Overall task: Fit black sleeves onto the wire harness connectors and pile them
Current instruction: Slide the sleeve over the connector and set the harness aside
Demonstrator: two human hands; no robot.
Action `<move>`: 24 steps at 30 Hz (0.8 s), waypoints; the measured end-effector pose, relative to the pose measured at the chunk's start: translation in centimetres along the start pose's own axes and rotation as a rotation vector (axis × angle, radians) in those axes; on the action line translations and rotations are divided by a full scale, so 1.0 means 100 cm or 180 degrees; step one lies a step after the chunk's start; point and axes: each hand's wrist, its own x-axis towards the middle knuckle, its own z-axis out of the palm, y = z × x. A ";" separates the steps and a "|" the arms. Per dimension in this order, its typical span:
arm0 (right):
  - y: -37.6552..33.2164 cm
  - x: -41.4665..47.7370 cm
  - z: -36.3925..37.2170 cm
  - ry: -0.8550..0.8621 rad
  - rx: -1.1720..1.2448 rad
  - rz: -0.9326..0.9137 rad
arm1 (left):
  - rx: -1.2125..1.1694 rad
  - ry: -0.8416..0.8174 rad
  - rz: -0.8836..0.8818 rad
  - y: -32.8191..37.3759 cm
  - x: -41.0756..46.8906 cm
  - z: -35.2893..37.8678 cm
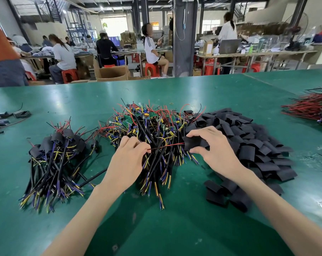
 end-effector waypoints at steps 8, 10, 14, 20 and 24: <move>0.001 -0.002 0.002 -0.0136 -0.0097 -0.0047 | -0.0033 -0.0061 0.0088 0.002 0.001 -0.005; -0.002 -0.004 0.006 -0.0070 -0.0499 -0.0370 | -0.0066 -0.0150 0.0248 0.006 0.001 -0.004; -0.013 -0.009 0.013 0.0079 -0.0932 -0.0818 | -0.0675 -0.0299 0.0140 0.013 0.001 0.002; -0.021 -0.014 0.021 -0.0172 -0.0977 -0.0818 | -0.1254 -0.0588 -0.0144 0.013 -0.002 0.004; -0.021 -0.014 0.019 -0.0234 -0.0867 -0.0639 | -0.1300 -0.0110 -0.0267 0.011 0.003 0.003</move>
